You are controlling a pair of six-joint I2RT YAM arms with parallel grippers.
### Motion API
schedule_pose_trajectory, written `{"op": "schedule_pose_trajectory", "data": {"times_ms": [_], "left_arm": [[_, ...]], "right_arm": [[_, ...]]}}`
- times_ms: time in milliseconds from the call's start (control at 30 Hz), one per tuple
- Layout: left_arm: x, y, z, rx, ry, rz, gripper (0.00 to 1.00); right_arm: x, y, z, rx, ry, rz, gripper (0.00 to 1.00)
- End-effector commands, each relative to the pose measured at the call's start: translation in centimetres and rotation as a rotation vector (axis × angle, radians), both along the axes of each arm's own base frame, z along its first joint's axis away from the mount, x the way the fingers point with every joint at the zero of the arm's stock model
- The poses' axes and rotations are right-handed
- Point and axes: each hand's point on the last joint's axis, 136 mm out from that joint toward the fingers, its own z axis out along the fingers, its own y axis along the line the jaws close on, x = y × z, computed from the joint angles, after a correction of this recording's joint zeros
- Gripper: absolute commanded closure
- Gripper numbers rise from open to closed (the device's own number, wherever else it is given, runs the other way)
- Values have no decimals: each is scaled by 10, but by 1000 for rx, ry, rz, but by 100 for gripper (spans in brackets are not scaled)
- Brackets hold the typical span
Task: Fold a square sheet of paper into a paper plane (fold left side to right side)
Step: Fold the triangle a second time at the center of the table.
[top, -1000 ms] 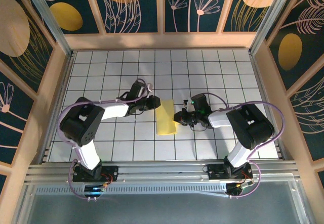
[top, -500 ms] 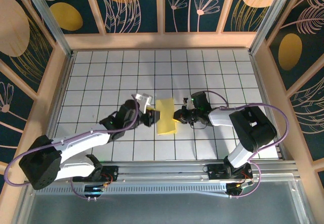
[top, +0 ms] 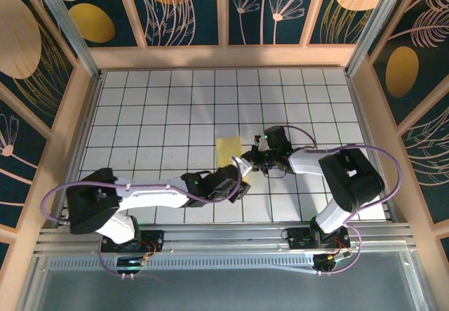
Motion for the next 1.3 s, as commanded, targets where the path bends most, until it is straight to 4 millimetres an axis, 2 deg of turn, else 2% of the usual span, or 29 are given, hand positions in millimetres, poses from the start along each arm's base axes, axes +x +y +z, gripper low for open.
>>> {"op": "schedule_pose_trajectory", "data": {"times_ms": [0, 167, 200, 367, 700, 800, 900, 1033, 1067, 1200, 1267], "left_arm": [[12, 5, -8, 141, -75, 24, 44], [20, 7, -22, 238, -97, 44, 42], [24, 1, -25, 250, -100, 48, 42], [29, 4, -31, 292, -114, 74, 50], [31, 10, -29, 280, -114, 126, 99], [31, 9, -25, 259, -110, 133, 100], [29, 8, -20, 233, -96, 140, 100], [23, 2, -18, 177, -51, 131, 100], [21, 1, -20, 167, -34, 127, 100], [19, -4, -4, 68, 14, 127, 100], [18, 0, -8, 38, 55, 127, 100]], "right_arm": [[5, 5, 12, 11, -13, -7, 100], [6, 6, 10, 9, -10, -5, 100], [5, 6, 9, 9, -7, -3, 100], [6, 7, 8, 9, -5, -1, 100], [3, 5, 6, -1, -3, 3, 100], [5, 5, 9, -3, -15, 6, 100], [10, 3, 16, -15, -45, 7, 90], [25, -4, 37, -24, -111, -15, 75], [29, -7, 42, -26, -130, -24, 71], [44, -25, 65, -39, -207, -76, 60], [46, -37, 69, -61, -226, -102, 58]]}}
